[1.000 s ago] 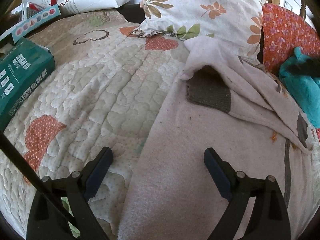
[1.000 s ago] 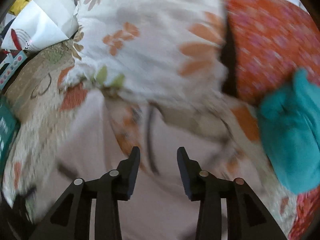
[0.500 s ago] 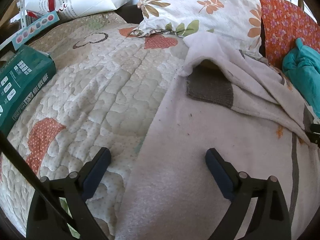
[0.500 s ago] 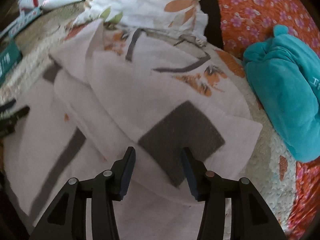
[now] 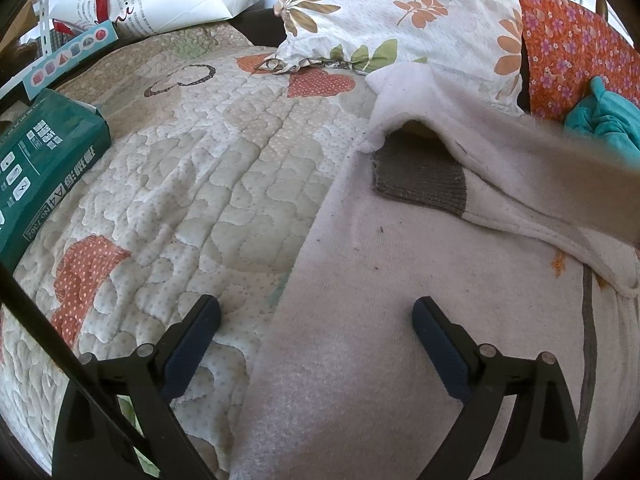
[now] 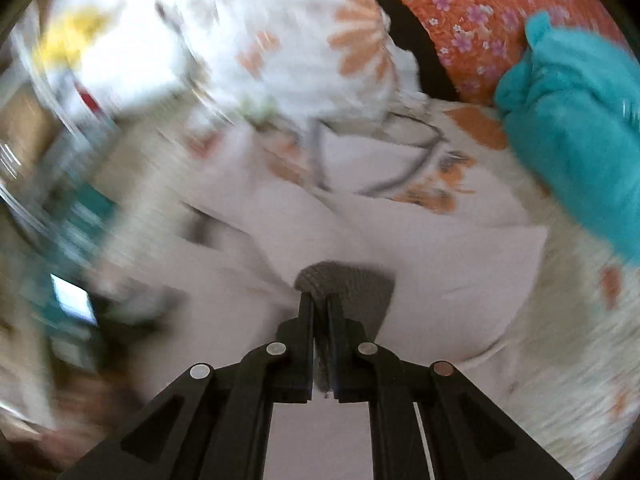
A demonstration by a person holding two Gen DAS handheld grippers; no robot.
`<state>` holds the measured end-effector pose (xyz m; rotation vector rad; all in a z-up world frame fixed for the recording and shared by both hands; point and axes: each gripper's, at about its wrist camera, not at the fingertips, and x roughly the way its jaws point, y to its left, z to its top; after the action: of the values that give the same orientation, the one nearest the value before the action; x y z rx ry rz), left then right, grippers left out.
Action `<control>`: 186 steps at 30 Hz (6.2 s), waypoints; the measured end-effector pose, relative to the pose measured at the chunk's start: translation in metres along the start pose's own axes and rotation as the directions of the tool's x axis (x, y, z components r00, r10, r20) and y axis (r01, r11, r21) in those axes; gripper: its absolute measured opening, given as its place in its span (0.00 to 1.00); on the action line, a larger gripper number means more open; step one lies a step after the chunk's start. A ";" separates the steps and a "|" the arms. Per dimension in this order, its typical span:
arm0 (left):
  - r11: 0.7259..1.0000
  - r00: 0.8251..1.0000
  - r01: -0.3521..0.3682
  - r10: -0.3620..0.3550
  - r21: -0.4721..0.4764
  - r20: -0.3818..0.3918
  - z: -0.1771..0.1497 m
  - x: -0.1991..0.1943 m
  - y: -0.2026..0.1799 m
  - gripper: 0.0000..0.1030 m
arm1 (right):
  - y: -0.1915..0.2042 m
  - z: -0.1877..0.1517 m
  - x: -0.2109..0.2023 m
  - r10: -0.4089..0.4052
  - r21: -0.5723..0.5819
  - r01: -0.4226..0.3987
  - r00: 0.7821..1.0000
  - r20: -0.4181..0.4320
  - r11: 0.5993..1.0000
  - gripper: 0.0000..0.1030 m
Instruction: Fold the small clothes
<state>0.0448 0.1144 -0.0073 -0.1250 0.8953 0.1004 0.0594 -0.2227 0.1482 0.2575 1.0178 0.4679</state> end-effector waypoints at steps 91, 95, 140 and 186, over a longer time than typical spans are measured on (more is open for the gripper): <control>0.922 0.919 0.351 -0.373 -0.162 -0.129 -0.115 -0.187 0.023 0.07 | -0.050 -0.287 -0.064 0.135 0.332 -0.148 0.989 0.063 0.932 0.06; 0.907 0.916 0.372 -0.393 -0.199 -0.081 -0.071 -0.178 0.017 0.07 | -0.050 -0.244 -0.069 0.151 0.301 -0.180 0.982 0.117 0.936 0.06; 0.827 0.921 0.345 -0.389 -0.445 -0.009 0.142 0.023 0.008 0.65 | -0.174 0.029 0.042 -0.110 0.487 -0.023 0.963 0.244 0.873 0.54; 0.956 1.000 0.004 -0.009 -0.292 -0.014 0.086 -0.053 0.089 0.79 | 0.048 -0.032 0.120 -0.220 -0.091 0.219 0.976 0.007 0.971 0.43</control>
<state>0.0657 0.2130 0.0809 -0.4049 0.8916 0.2260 0.0721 -0.1224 0.0619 0.0609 1.0115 0.3127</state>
